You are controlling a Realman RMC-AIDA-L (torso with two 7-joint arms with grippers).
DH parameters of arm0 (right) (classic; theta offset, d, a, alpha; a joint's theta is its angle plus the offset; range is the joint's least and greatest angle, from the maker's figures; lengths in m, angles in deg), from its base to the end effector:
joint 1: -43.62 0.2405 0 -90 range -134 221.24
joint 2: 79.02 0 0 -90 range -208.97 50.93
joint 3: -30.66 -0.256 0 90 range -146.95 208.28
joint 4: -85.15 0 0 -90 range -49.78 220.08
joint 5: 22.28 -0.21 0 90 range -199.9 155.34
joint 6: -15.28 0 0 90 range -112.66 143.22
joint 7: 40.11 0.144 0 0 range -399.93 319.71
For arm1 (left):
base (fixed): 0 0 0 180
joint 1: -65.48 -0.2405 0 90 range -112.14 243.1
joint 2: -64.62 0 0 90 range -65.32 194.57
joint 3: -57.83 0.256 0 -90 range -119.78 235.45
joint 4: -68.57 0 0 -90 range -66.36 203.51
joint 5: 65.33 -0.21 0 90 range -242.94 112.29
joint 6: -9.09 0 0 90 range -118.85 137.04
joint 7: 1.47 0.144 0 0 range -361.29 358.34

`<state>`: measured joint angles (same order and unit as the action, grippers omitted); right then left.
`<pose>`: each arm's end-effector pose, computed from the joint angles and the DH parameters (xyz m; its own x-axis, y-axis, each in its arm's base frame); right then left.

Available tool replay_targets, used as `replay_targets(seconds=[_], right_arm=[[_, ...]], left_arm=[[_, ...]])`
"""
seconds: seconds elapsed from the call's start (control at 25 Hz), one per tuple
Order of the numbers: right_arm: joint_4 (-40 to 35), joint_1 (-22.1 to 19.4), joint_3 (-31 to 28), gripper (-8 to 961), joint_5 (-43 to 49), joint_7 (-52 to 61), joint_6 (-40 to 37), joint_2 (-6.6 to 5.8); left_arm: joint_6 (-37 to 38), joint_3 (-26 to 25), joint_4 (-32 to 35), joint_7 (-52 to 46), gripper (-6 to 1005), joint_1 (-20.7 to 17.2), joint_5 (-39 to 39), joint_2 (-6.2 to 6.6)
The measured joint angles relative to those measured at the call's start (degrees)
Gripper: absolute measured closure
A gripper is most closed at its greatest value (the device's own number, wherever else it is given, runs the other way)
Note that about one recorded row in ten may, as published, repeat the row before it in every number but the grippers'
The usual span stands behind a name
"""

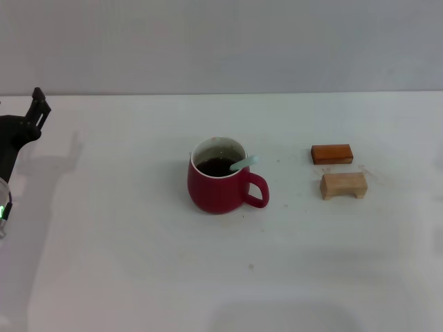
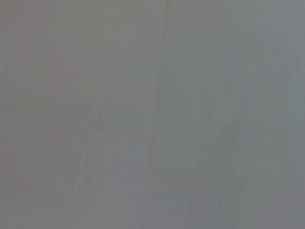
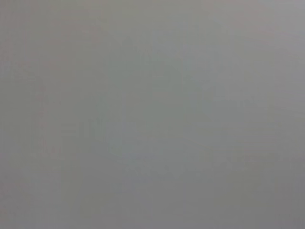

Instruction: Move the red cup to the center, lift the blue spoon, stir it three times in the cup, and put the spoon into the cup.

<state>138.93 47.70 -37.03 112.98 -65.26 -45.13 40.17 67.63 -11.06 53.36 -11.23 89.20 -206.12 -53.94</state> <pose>0.2724 0.3121 0.0482 0.7650 0.3008 -0.5695 -0.6342 0.1979 -0.7474 -0.3387 0.3492 0.0094 0.6258 -0.0336 0.7792 0.7800 0.0202 -0.6255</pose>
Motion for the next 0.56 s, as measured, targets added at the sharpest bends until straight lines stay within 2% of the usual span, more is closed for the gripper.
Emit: replay_targets(seconds=[0.08, 0.28, 0.36, 0.48, 0.56], right_arm=[[-4.3, -0.6, -0.4, 707, -0.3, 7.0, -3.3, -0.05], [-9.7, -2.0, -2.8, 707, 0.3, 18.1, -4.4, -0.76], [-10.4, -2.2, -3.1, 707, 1.1, 19.6, -4.4, -1.04], [-12.4, -2.4, -3.6, 707, 5.7, 23.0, -4.4, -2.26], [-13.0, -2.7, -4.3, 707, 7.2, 23.7, -5.0, -2.35]], left_arm=[[0.1, -0.6, 0.0, 0.0, 173, -0.2, 0.0, 0.01], [0.2, -0.9, -0.1, 0.0, 172, -0.7, 0.0, 0.01], [0.2, -0.9, -0.1, 0.0, 172, -0.8, 0.0, 0.04], [0.2, -0.9, -0.2, 0.2, 172, -0.8, 0.0, 0.10], [0.3, -0.9, -0.2, 0.4, 172, -0.9, 0.0, 0.15]])
